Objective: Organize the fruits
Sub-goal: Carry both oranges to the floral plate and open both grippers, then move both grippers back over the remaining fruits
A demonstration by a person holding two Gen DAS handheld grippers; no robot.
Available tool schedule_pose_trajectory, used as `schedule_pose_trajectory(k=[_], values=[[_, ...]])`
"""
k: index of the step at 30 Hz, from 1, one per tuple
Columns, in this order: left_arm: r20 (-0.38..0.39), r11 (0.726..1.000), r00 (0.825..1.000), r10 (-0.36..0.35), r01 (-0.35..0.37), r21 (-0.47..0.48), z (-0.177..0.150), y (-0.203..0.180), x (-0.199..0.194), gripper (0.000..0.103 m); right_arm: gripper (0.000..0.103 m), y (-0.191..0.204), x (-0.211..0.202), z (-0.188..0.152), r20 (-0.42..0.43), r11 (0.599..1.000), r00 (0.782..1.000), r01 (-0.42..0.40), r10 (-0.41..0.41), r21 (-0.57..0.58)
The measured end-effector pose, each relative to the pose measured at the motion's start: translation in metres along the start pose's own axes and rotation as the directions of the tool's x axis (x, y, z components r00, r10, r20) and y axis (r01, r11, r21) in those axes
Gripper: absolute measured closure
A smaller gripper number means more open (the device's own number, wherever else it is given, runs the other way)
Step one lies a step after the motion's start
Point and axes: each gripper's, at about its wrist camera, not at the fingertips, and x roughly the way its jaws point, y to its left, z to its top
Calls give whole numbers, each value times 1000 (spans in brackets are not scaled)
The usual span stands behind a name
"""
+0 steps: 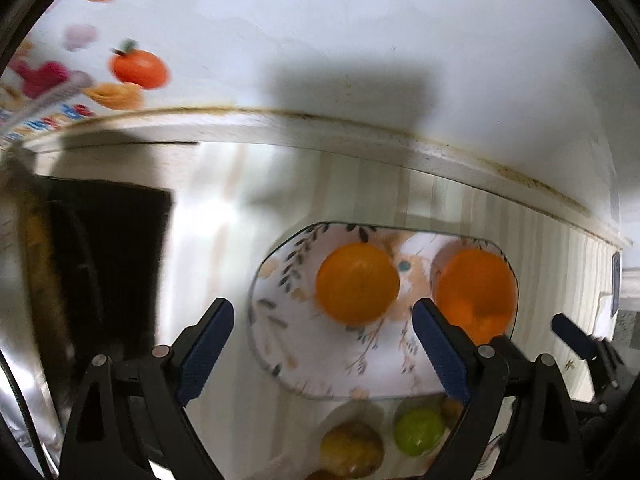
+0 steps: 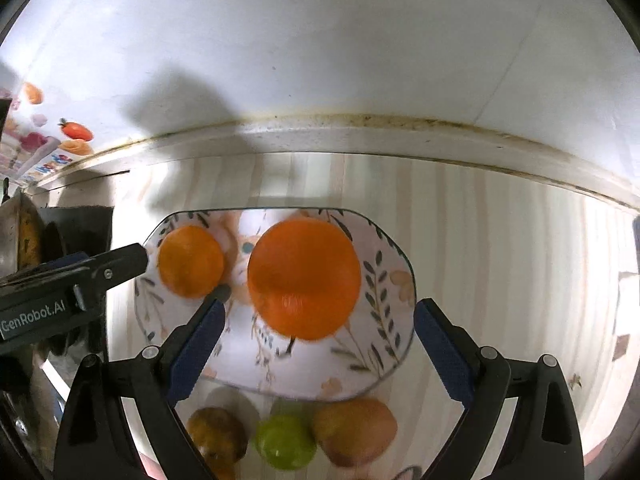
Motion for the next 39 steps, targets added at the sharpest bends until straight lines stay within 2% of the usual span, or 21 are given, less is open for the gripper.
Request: schedule_pose_trajectory(k=[7,19,25,32,39], values=[[90,1000,996,14,-16,16,-59,4,-49,12,6,-1,-49,-48,79,1000,997,12,-13,15],[236,998,971,26,-40,56,-144,12,-122,12,6,19,-127,-130,212,999,976,53,-52,3],[307,996,951,33,-57,69,-169,16,-146,12,6,27,-157,-165,266,998,962,67,-65,4],[361,996,932,5,-36,80,-197,15,-171,12,6,38,-189,-196,325,998,944,68,-66,6],[381,997,924,-26,-5,79,-210,17,-182,12,6,41,-205,-218,346,999,937,38,-44,24]])
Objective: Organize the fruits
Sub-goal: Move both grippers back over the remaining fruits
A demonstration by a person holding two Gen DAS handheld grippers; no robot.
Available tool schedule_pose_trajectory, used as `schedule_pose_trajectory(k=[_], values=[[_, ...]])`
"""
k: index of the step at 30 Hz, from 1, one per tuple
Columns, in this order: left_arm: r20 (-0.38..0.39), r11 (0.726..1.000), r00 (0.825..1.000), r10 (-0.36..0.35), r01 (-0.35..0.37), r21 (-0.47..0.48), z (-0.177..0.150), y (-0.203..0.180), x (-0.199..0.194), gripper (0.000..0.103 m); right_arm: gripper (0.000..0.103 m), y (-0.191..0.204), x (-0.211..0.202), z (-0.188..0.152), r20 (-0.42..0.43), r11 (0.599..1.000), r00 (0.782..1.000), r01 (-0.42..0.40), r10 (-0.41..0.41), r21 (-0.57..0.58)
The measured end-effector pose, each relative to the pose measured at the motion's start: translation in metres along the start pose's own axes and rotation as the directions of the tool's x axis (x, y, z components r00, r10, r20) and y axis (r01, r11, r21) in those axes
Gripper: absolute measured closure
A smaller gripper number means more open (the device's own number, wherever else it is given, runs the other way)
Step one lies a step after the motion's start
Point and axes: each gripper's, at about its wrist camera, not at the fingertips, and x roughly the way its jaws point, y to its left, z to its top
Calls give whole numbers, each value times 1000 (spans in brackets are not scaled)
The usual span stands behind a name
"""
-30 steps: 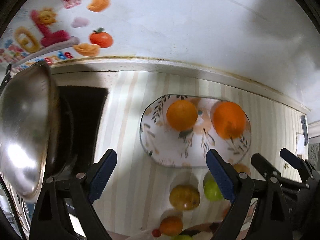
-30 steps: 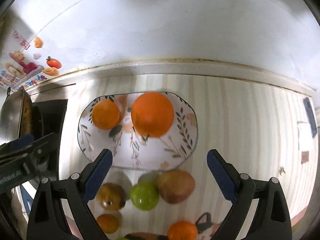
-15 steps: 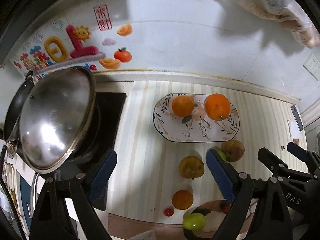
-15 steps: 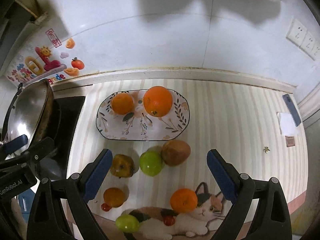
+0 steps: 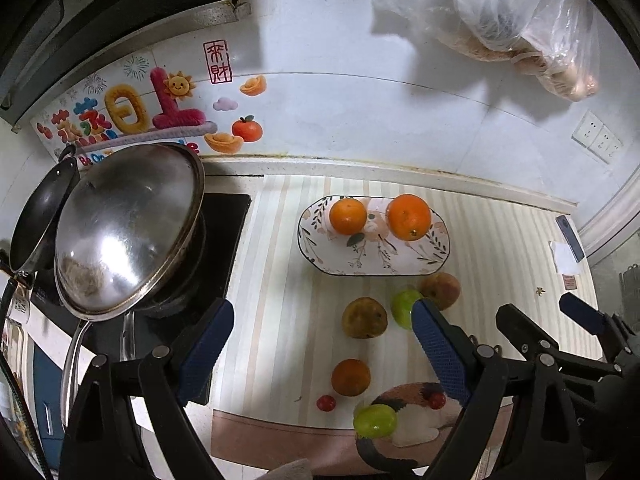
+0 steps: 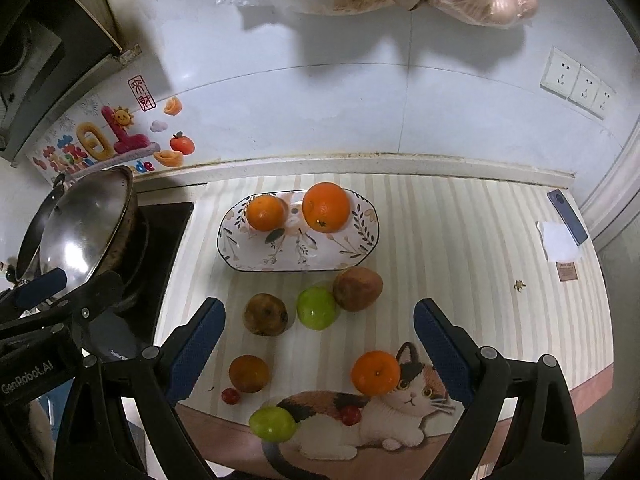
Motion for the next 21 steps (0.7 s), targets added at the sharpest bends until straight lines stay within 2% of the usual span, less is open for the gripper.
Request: schedule_pose_trajectory(k=[2,4,5,9,11,14,21], values=[[7,1000,1000,8,-8,0,-2,0,2,11,6,-6,0,-4,-1,999,1000,-28,29,30],[-9,1000,1000,12,-12,2,-4,0,10,3,6,-15,4,-9,-18,997,999,-40,42,61],[-23,1000,1000,1,-1,-5,-7,1,16,2,6,-20,8,-11,-26,996,999,-45,47,74],[-111,1000,994,-10,9,-9,-23,0,52,2,5,-50,34,-31,-101,990,994,-29,43,137],[-183,1000,983,-13,13,-5,-33,-3,78,2,5,-63,48,-39,-139,986,990,-18,41,164],[-300,1000,954,-22,21,-8,-51,-9,119,2,5,-84,78,-56,-211,979,976,0,44,205],[-472,1000,882,1,10,19,-79,-28,193,2,6,-109,149,-82,-352,974,934,28,54,226]])
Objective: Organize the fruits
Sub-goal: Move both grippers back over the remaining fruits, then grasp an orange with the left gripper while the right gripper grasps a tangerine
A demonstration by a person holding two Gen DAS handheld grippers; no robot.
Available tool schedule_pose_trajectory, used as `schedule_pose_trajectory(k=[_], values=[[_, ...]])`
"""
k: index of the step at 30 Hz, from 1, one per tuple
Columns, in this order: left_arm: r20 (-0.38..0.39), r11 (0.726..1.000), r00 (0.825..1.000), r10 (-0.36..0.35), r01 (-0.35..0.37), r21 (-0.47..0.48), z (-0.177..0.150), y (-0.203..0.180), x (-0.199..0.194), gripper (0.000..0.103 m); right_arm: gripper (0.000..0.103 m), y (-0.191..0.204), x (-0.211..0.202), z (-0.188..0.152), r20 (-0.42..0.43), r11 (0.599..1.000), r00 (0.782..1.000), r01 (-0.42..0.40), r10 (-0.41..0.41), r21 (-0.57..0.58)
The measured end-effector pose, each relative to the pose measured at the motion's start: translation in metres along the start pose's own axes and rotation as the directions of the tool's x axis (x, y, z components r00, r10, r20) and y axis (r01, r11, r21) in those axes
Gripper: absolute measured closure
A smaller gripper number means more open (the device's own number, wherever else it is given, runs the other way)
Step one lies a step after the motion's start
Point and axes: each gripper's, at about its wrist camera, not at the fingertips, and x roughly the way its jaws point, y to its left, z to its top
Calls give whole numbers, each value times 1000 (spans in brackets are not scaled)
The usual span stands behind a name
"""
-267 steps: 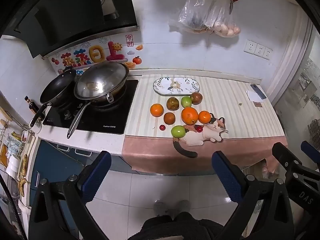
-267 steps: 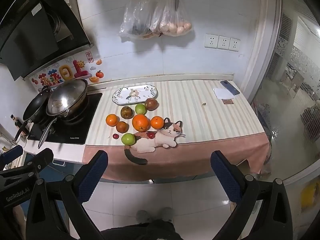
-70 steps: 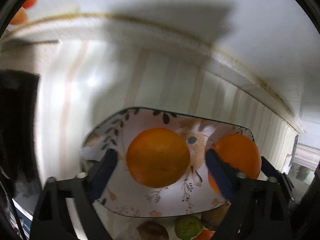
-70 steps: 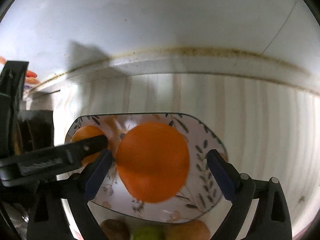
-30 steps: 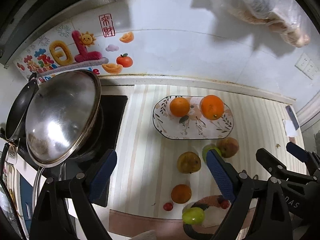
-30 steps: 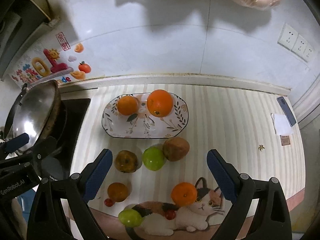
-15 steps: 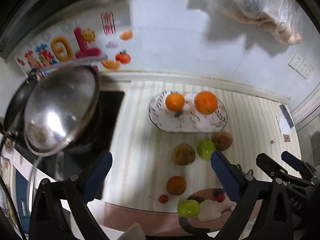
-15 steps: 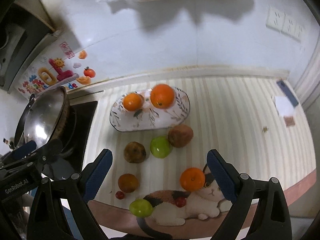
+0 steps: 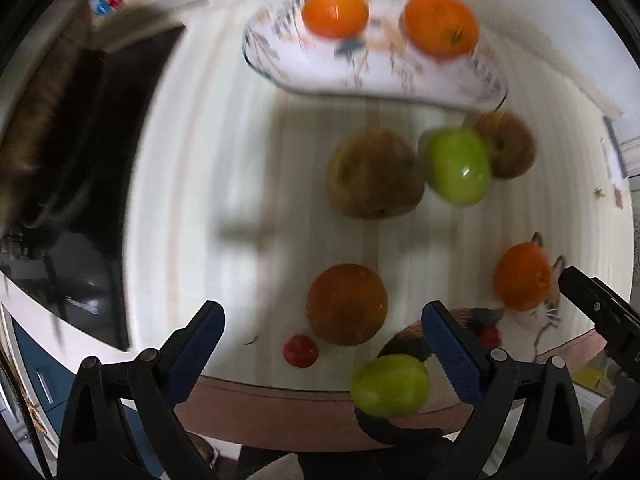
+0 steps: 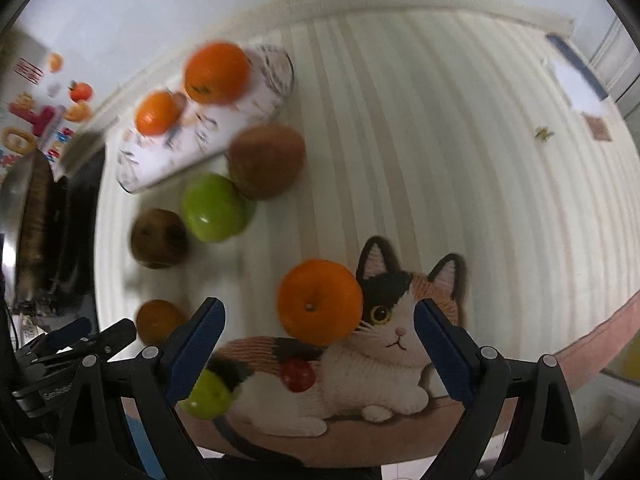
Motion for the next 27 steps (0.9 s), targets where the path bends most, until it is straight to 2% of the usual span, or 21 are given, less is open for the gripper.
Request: schedule_pose_trajectory(k=[7,12,15,17,19,20,21,27], values=[[-117,999,992,37,-34,33,6,-12,37,2,7,-2,44,3,-92,1000,996,2,-2,-1],[-146,998,988,44,-38,43,5,-15,51,6,10,4,55,6,-114,1000,993,8,-11,-24],[-155,998,987,45,-37,51,3,-16,55,18,14,9,62,7,-132,999,991,17,-22,-35],[-160,998,986,42,-35,47,2,-16,58,36,17,11,65,7,-142,999,990,20,-25,-36],[-156,999,987,33,-27,41,0,-15,59,46,22,12,66,5,-142,999,989,27,-33,-41],[-149,999,988,27,-21,39,-3,-15,60,52,27,13,68,5,-144,999,989,29,-35,-43],[-143,999,989,31,-26,41,-7,-11,60,52,35,13,70,5,-150,999,988,31,-38,-44],[-94,997,995,44,-37,67,-13,-14,51,53,36,20,71,4,-138,997,989,35,-44,-68]])
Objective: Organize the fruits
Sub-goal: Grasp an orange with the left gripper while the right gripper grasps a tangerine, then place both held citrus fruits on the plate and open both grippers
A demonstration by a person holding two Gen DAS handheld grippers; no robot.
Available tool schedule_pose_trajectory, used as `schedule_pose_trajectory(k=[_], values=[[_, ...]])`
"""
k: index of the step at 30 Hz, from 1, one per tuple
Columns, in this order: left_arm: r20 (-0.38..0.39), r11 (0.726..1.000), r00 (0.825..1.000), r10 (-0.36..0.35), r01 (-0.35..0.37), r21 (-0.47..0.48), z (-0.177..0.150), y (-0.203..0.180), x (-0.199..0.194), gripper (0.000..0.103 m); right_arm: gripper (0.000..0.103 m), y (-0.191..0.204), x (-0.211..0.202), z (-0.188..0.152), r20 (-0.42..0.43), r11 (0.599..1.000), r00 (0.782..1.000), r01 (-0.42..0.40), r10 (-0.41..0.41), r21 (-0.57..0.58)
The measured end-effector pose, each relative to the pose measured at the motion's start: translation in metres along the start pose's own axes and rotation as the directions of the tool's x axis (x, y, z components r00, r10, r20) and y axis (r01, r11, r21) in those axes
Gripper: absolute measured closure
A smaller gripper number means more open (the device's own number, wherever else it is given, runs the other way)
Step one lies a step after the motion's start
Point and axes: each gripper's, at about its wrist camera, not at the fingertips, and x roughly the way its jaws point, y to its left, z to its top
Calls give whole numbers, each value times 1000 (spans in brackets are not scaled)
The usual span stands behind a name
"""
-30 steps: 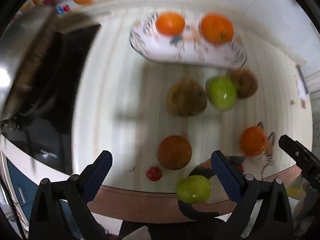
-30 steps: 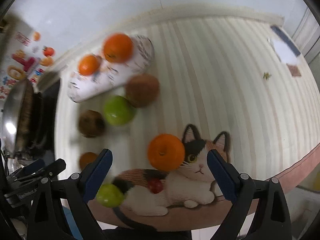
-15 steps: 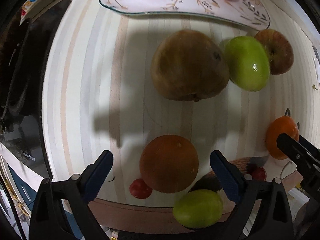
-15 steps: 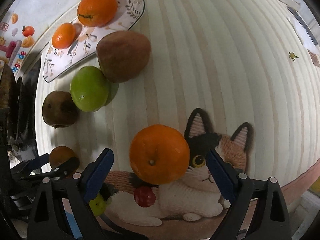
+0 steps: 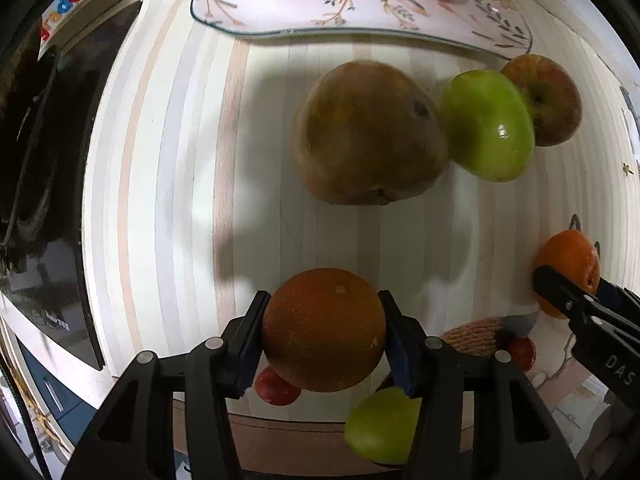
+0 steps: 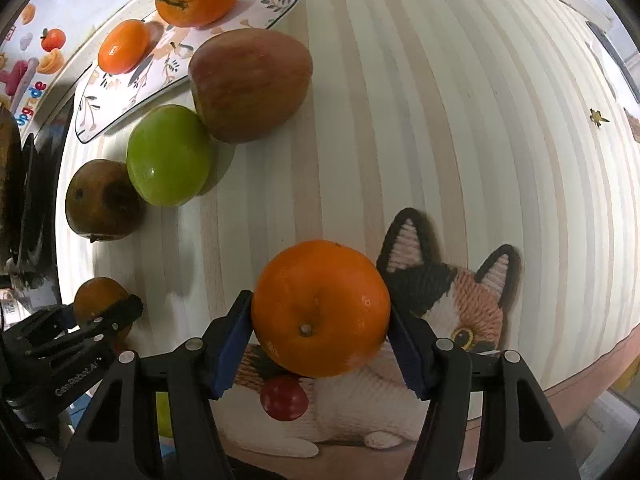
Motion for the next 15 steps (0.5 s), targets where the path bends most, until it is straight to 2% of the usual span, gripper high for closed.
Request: schedule_pose_trajectory(k=[5,9,11,15], values=[[62,1000,998,-15,14,21,-4,0,-24,53,37,13,-6,-6,11,1000,1000,-13,13,-10],[115,998,991,-66,64,14,-12,13,-62,53,37,24,-32,-4,45,997,996,-74,74,-10],[157,995,982,-102,102,5,-11,23,-90,53,37,30,-51,1,77,994,991,-111,112,-14],[228,990,964,-136,143,-14,18,35,-138,53,37,47,-91,27,151,983,972,-177,181,-40]])
